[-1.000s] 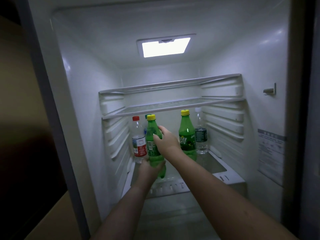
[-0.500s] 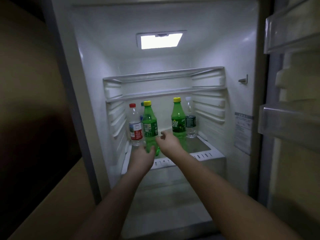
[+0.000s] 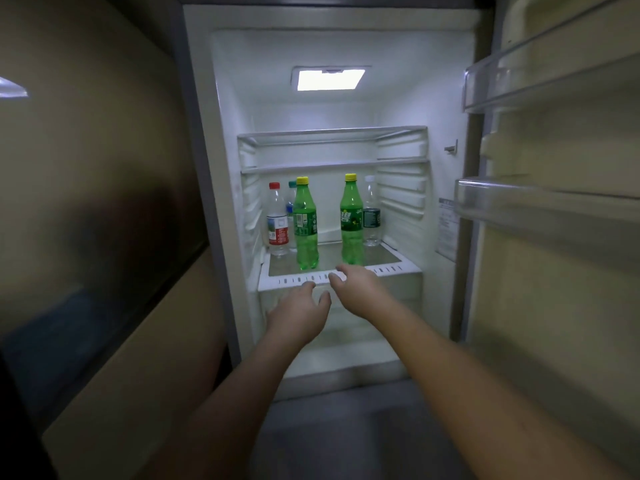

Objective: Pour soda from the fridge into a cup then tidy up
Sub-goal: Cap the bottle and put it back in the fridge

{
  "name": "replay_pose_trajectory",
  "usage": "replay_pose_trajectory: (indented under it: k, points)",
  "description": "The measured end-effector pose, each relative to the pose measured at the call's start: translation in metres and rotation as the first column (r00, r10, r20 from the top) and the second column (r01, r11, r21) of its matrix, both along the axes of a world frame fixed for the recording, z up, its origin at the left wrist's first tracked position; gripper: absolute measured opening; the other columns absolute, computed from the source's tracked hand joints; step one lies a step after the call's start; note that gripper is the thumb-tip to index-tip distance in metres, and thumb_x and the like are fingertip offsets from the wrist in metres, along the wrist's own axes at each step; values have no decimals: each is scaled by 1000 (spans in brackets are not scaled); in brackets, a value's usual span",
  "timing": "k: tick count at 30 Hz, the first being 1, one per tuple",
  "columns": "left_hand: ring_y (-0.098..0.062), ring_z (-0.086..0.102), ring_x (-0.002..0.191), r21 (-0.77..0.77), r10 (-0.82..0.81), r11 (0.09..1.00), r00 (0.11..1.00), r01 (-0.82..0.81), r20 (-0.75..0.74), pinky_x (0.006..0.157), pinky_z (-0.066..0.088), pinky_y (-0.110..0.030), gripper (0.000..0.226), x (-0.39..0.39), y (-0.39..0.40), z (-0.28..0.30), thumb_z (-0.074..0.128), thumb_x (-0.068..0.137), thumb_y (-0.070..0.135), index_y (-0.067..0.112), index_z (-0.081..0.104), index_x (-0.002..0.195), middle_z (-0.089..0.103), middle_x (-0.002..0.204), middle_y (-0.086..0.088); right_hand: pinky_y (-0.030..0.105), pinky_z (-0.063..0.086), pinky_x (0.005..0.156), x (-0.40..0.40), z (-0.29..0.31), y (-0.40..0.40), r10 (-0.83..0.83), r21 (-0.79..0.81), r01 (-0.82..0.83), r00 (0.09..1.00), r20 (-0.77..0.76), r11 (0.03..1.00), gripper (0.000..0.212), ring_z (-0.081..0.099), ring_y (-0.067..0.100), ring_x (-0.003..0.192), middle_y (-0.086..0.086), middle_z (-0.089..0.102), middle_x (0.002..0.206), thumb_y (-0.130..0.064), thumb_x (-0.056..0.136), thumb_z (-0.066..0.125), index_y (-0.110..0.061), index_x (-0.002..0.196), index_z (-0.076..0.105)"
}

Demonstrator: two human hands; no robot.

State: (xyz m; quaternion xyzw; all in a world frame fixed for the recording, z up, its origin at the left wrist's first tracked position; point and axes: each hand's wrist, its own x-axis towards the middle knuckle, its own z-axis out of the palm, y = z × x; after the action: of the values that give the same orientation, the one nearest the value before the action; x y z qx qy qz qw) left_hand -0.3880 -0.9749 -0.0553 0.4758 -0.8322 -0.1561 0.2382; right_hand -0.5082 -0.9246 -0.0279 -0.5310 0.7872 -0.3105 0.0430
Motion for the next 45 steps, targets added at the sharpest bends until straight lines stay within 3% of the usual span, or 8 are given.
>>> replay_pose_trajectory:
  k: [5, 11, 22, 28, 34, 38, 42, 45]
  points:
    - [-21, 40, 135, -84, -35, 995, 994, 43, 103, 108, 34, -48, 56, 9, 35, -9, 33, 96, 51, 24, 40, 145, 42, 149, 2, 41, 35, 102, 5, -9, 52, -42, 64, 58, 973, -228, 996, 48, 41, 26, 127, 9, 47, 140, -40, 100, 30, -16, 139, 42]
    - [-18, 36, 137, -213, -83, 969, 976, 126, 201, 110, 31, -45, 55, 13, 83, -11, 32, 97, 51, 26, 37, 146, 40, 150, 5, 40, 34, 101, 5, -12, 109, -70, 47, 93, 932, -355, 995, 48, 42, 24, 126, 5, 46, 140, -41, 100, 31, -18, 141, 41]
    - [-19, 37, 135, -220, -55, 969, 966, 114, 254, 107, 30, -44, 52, 16, 165, -18, 33, 98, 48, 25, 38, 144, 42, 148, 4, 38, 36, 93, 18, -15, 184, -73, 12, 83, 926, -371, 996, 39, 46, 25, 118, 7, 53, 129, -34, 100, 29, -15, 127, 49]
    - [-18, 41, 130, -333, 127, 943, 934, -10, 333, 104, 29, -46, 45, 28, 216, -32, 31, 100, 47, 25, 43, 138, 47, 142, 4, 39, 32, 97, 38, -21, 221, -52, 16, 64, 907, -419, 998, 38, 43, 27, 122, 8, 52, 131, -34, 96, 37, -14, 127, 50]
    - [-17, 41, 130, -354, 175, 935, 913, -36, 369, 102, 31, -46, 46, 62, 267, -35, 27, 101, 46, 23, 43, 137, 47, 141, 3, 40, 32, 97, 62, -31, 267, 25, 9, -23, 912, -410, 1000, 41, 42, 27, 123, 8, 50, 133, -36, 96, 39, -16, 131, 46]
    - [-18, 45, 126, -407, 215, 912, 899, -45, 381, 101, 32, -47, 61, 84, 303, -32, 10, 93, 51, 23, 47, 133, 51, 136, 3, 40, 32, 96, 76, -35, 302, 43, -4, -50, 891, -451, 999, 40, 43, 27, 121, 8, 52, 131, -35, 95, 40, -15, 128, 48]
    - [-19, 41, 129, -387, 184, 921, 913, -31, 365, 103, 31, -47, 50, 102, 333, -26, 27, 99, 49, 22, 42, 138, 47, 140, 3, 38, 32, 98, 86, -39, 341, 36, -33, -58, 884, -467, 998, 41, 43, 26, 121, 5, 52, 131, -36, 95, 41, -17, 130, 48]
    - [-19, 38, 132, -376, 137, 927, 934, -3, 330, 104, 29, -49, 51, 117, 362, -20, 29, 99, 49, 22, 39, 142, 44, 143, 3, 37, 32, 98, 97, -41, 373, 14, -53, -45, 874, -486, 998, 43, 41, 25, 124, 3, 50, 134, -37, 95, 40, -19, 133, 47]
